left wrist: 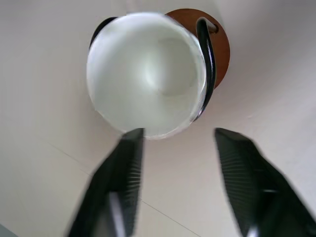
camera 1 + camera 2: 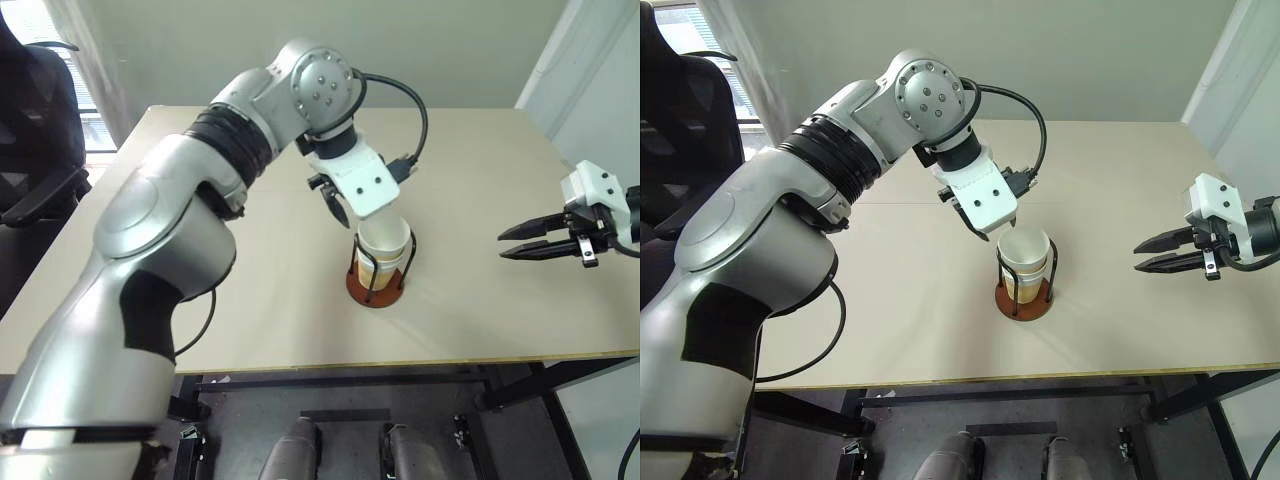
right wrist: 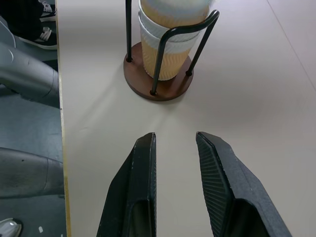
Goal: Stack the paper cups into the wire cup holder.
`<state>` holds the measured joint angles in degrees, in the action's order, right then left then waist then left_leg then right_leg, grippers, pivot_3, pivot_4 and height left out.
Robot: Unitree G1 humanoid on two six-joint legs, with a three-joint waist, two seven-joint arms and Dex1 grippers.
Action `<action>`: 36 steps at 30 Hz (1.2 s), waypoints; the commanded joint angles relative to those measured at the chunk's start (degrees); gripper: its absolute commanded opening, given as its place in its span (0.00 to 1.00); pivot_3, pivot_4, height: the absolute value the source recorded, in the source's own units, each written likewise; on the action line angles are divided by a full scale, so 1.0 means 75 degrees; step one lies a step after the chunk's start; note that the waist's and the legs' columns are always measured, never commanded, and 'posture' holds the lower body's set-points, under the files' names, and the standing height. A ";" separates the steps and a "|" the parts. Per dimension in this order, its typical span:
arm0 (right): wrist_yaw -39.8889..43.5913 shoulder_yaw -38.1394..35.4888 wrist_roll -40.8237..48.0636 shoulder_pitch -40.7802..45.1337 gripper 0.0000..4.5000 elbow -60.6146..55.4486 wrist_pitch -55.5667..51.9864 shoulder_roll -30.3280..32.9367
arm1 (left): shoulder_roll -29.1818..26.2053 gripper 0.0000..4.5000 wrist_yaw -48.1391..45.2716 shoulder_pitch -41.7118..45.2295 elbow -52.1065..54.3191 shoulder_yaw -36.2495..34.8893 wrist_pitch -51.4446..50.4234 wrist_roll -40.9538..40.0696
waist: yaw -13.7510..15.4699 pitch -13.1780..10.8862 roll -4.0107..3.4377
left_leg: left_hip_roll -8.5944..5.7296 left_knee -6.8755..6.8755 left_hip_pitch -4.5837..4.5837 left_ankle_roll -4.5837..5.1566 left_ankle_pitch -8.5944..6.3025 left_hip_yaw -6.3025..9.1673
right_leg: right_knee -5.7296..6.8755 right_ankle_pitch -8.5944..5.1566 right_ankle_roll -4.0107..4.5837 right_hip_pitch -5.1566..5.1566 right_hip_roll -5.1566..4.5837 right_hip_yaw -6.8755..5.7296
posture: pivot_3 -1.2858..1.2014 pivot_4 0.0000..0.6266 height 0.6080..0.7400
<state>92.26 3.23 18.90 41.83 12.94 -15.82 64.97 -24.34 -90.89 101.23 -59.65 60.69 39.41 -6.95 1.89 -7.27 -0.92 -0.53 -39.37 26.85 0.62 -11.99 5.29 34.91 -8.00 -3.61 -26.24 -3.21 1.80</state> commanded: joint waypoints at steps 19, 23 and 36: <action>-0.2270 -0.0337 -0.0286 0.1322 0.27 0.0614 -0.1297 -0.1205 | -0.2836 0.99 0.3314 -0.4958 0.4049 -0.7514 -0.7478 -0.2439 | -0.0179 0.0008 -0.0019 | 0.0020 0.0054 -0.0063 -0.0029 0.0038 -0.0011 | 0.0021 -0.0009 0.0027 0.0004 0.0019 0.0002 | 0.52 0.24 1.00; -0.2091 -0.0239 -0.0337 0.1234 0.27 0.0949 -0.0913 -0.1444 | -0.3120 0.99 0.3827 -0.6462 0.5336 -0.8888 -0.8938 -0.3367 | -0.0140 0.0008 -0.0018 | 0.0014 0.0062 -0.0074 -0.0038 0.0047 -0.0006 | 0.0033 -0.0019 0.0055 0.0009 0.0020 -0.0003 | 0.52 0.24 1.00; -0.2776 -0.0425 -0.0410 0.1459 0.27 0.1923 -0.0179 -0.2404 | -0.2950 0.99 0.5559 -0.8136 0.5879 -1.0394 -0.9195 -0.3273 | -0.0171 0.0006 -0.0014 | 0.0017 0.0185 -0.0177 -0.0105 0.0163 0.0011 | 0.0051 0.0031 0.0160 0.0039 0.0025 0.0003 | 0.52 0.24 1.00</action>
<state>72.29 2.13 15.43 51.57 27.29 -16.76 47.08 -45.43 -50.35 39.83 -17.92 -14.23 -29.31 -30.66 0.61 -7.23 -1.02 -0.38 -37.92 25.50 -0.22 -10.74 5.38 35.31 -7.76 -2.40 -25.96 -3.01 1.82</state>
